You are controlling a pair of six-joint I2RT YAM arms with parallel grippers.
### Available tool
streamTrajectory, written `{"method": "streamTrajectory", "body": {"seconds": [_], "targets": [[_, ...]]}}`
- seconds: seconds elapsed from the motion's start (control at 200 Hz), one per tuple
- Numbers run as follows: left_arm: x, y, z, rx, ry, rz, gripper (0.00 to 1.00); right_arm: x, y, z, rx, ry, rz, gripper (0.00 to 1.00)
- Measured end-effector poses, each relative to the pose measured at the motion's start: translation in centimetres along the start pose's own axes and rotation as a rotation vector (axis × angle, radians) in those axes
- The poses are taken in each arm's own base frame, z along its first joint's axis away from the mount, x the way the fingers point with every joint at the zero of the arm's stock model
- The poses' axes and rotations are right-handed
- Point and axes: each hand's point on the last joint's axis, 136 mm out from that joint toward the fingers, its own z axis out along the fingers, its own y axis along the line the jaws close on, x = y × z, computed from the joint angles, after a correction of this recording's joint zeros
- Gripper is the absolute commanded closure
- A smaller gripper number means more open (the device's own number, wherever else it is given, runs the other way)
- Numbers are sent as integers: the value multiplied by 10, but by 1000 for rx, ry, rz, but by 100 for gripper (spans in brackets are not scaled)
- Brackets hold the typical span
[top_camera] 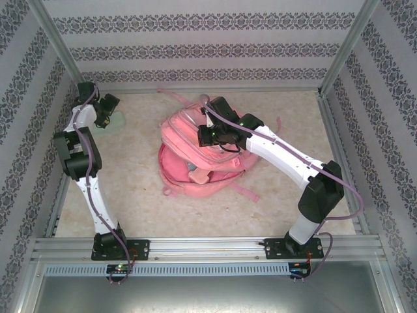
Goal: Pack books, pencil case, and school supplies into a backpack
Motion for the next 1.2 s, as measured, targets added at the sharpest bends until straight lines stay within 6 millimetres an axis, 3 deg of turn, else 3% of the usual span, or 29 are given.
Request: {"method": "streamTrajectory", "body": {"seconds": [0.29, 0.555, 0.669, 0.779, 1.004, 1.199], "targets": [[92, 37, -54, -56, 89, -9, 8, -2, -1, -1, -31, 10, -11, 100], [159, 84, -116, -198, 124, 38, 6, 6, 1, 5, -61, 32, -24, 100], [168, 100, -141, -264, 94, 58, 4, 9, 0, 5, -73, 36, -25, 100], [173, 115, -151, -335, 75, 52, 1, 6, 0, 3, -84, 28, -22, 100], [190, 126, -152, -426, 74, 108, 0, 6, 0, -4, -92, 14, -23, 100], [195, 145, -136, -516, 113, 149, 0, 9, 0, -10, -97, 3, -25, 100]]}}
